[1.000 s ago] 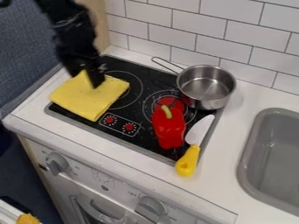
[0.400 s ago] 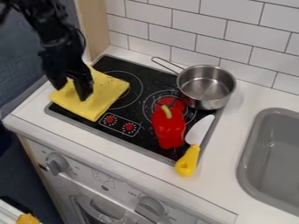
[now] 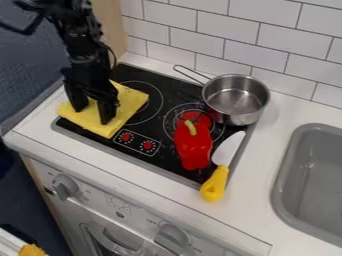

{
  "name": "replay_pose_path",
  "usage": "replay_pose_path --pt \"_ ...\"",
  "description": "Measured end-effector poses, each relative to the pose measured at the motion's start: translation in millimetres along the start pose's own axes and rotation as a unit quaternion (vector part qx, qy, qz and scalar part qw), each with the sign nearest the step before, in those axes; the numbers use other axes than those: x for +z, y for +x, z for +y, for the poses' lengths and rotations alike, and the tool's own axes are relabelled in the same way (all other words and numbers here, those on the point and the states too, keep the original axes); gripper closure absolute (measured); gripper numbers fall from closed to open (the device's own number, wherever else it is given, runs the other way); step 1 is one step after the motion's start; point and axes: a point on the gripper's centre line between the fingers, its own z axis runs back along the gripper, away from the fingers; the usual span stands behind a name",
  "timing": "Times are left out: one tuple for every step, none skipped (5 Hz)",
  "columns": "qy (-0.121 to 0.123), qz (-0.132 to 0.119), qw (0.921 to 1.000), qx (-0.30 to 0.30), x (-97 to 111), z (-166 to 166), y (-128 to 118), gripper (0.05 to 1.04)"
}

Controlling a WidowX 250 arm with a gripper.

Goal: Move the yellow cloth to the upper part of the left burner

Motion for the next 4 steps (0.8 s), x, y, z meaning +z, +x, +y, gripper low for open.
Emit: replay_pose_path --pt "0.006 0.023 0.9997 0.002 -1.7 -3.3 7.6 0.083" --pt "-0.032 -0.005 0.9973 0.067 -3.4 -3.4 26.7 0.083" --pt "-0.041 -0.022 0.9943 0.096 -3.5 1.2 47.2 0.083" --pt "-0.058 -0.039 0.9918 0.107 -4.7 1.4 68.3 0.083"
